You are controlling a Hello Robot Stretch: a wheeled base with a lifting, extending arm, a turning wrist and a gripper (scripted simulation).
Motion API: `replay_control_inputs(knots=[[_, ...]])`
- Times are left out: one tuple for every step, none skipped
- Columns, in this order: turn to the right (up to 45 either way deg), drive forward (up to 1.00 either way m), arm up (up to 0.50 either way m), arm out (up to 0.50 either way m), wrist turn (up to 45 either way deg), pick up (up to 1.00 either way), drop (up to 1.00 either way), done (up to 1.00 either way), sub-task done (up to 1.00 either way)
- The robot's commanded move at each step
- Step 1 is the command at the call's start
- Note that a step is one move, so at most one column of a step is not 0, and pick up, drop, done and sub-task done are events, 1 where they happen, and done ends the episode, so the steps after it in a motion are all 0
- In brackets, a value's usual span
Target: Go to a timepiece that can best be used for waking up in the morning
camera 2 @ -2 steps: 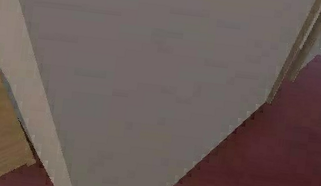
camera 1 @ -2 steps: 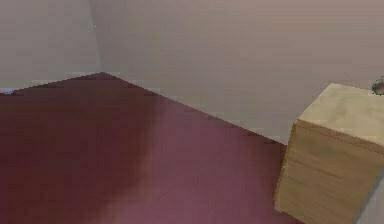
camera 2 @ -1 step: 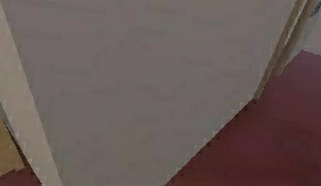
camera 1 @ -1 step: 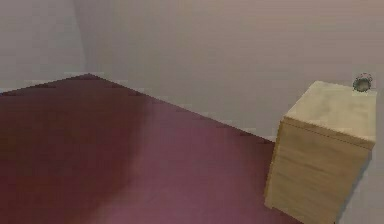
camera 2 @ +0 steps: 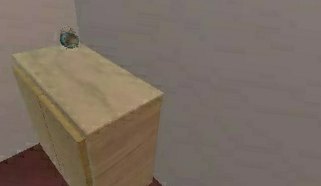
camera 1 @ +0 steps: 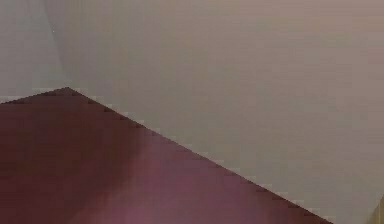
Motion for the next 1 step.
replay_control_inputs(knots=[[3.0,0.00,0.00,0.00,0.0,0.00,0.00,0.00,0.00]])
